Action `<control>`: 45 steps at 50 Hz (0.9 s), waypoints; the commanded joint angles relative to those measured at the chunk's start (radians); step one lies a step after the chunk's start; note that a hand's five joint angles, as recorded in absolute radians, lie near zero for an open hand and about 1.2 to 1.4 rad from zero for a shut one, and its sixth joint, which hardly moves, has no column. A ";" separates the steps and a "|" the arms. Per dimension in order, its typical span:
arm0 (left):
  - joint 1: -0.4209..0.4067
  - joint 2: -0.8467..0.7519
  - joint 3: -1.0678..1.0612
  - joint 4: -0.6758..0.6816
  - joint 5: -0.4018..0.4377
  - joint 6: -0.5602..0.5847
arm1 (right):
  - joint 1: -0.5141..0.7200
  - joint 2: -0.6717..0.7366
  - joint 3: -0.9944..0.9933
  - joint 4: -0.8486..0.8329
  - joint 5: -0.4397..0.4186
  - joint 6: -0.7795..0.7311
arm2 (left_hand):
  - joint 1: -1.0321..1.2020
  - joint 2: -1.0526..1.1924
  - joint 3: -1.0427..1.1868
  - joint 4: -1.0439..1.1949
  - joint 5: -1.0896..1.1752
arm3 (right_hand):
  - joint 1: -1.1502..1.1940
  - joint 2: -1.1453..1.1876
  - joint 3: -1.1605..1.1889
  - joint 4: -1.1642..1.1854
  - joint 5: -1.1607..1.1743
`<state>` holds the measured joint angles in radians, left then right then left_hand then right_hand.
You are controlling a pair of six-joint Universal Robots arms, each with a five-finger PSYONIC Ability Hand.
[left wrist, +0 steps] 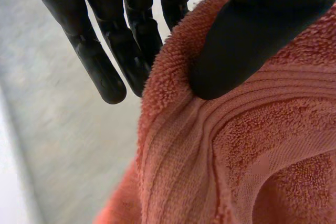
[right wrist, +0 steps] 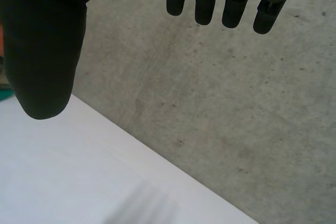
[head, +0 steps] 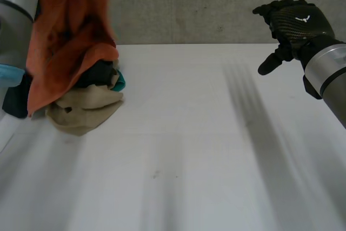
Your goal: Fold the laundry.
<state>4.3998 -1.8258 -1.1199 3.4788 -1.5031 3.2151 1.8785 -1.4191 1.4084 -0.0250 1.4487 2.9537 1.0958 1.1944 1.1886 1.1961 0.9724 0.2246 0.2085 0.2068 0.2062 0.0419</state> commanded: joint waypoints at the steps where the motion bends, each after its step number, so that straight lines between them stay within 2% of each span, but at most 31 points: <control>1: -0.218 0.088 -0.178 -0.055 0.077 -0.170 | -0.041 -0.014 -0.009 0.000 -0.002 0.001 | 0.300 0.202 0.208 0.200 0.249 | -0.050 -0.034 -0.032 -0.032 -0.042; 3: -0.270 0.067 -0.210 -0.067 0.077 -0.170 | -0.050 -0.015 -0.012 0.002 -0.002 0.001 | 0.300 0.202 0.208 0.200 0.249 | -0.050 -0.034 -0.032 -0.032 -0.042; 4: -0.322 0.022 -0.233 -0.081 0.075 -0.170 | -0.053 -0.015 -0.014 0.002 -0.002 0.001 | 0.300 0.202 0.208 0.200 0.249 | -0.050 -0.034 -0.032 -0.032 -0.042; 8: -0.422 -0.148 -0.233 -0.153 0.077 -0.164 | -0.068 -0.015 -0.014 0.005 -0.002 -0.001 | 0.300 0.202 0.208 0.200 0.249 | -0.050 -0.034 -0.032 -0.032 -0.042; 9: -0.433 -0.171 -0.226 -0.173 0.077 -0.161 | -0.070 -0.015 -0.016 0.010 -0.002 -0.002 | 0.100 0.002 0.007 0.000 0.049 | -0.050 -0.034 -0.032 -0.032 -0.042; 11: -0.445 -0.216 -0.206 -0.223 0.078 -0.150 | -0.070 -0.012 -0.019 0.025 -0.004 -0.007 | -0.553 -0.652 -0.646 -0.653 -0.604 | -0.050 -0.034 -0.032 -0.032 -0.042; 12: -0.451 -0.246 -0.190 -0.283 0.077 -0.138 | -0.070 -0.009 -0.019 0.030 -0.005 -0.013 | -0.742 -0.841 -0.835 -0.843 -0.794 | -0.050 -0.034 -0.032 -0.032 -0.042; 15: -0.454 -0.256 -0.189 -0.339 0.078 -0.120 | -0.065 0.011 -0.026 0.057 -0.007 -0.053 | -0.756 -0.855 -0.849 -0.856 -0.807 | -0.050 -0.034 -0.032 -0.032 -0.042; 19: -0.439 -0.179 -0.190 -0.328 0.077 -0.112 | -0.058 0.051 -0.032 0.103 -0.008 -0.134 | -0.818 -0.916 -0.911 -0.918 -0.869 | -0.050 -0.034 -0.032 -0.032 -0.042; 23: -0.361 -0.063 -0.228 -0.294 0.073 -0.109 | -0.053 0.062 -0.035 0.149 -0.002 -0.212 | -0.818 -0.916 -0.911 -0.918 -0.869 | -0.050 -0.034 -0.032 -0.032 -0.042; 25: -0.287 -0.003 -0.267 -0.274 0.077 -0.106 | -0.047 0.062 -0.026 0.169 0.001 -0.234 | -0.818 -0.916 -0.911 -0.918 -0.869 | -0.050 -0.034 -0.032 -0.032 -0.042; 27: -0.222 0.052 -0.303 -0.262 0.078 -0.098 | -0.016 0.062 -0.016 0.203 -0.002 -0.246 | -0.818 -0.916 -0.911 -0.918 -0.869 | -0.050 -0.034 -0.032 -0.032 -0.042; 30: -0.166 0.082 -0.339 -0.256 0.080 -0.072 | 0.052 0.065 0.004 0.237 -0.004 -0.246 | -0.818 -0.916 -0.911 -0.918 -0.869 | -0.050 -0.034 -0.032 -0.032 -0.042; 34: -0.048 0.083 -0.386 -0.257 0.084 0.034 | 0.135 0.066 0.073 0.237 -0.008 -0.255 | -0.818 -0.916 -0.911 -0.918 -0.869 | -0.050 -0.034 -0.032 -0.032 -0.042; 35: -0.002 0.080 -0.406 -0.257 0.086 0.090 | 0.152 0.068 0.089 0.235 -0.007 -0.257 | -0.818 -0.916 -0.911 -0.918 -0.869 | -0.050 -0.034 -0.032 -0.032 -0.042; 39: 0.090 0.071 -0.466 -0.250 0.093 0.224 | 0.220 0.120 0.152 0.182 -0.005 -0.257 | -0.818 -0.916 -0.911 -0.918 -0.869 | -0.050 -0.034 -0.032 -0.032 -0.042; 45: 0.202 0.036 -0.526 -0.221 0.164 0.287 | 0.278 0.218 0.208 0.051 0.002 -0.252 | -0.818 -0.916 -0.911 -0.918 -0.869 | -0.050 -0.034 -0.032 -0.032 -0.042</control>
<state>4.5014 -1.7554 -1.5885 3.2352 -1.3983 3.4294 2.1026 -1.2911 1.5619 0.1460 1.4438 2.6963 0.3066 0.2920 0.2902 0.2853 0.0982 0.2247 0.2085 0.2068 0.2062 0.0423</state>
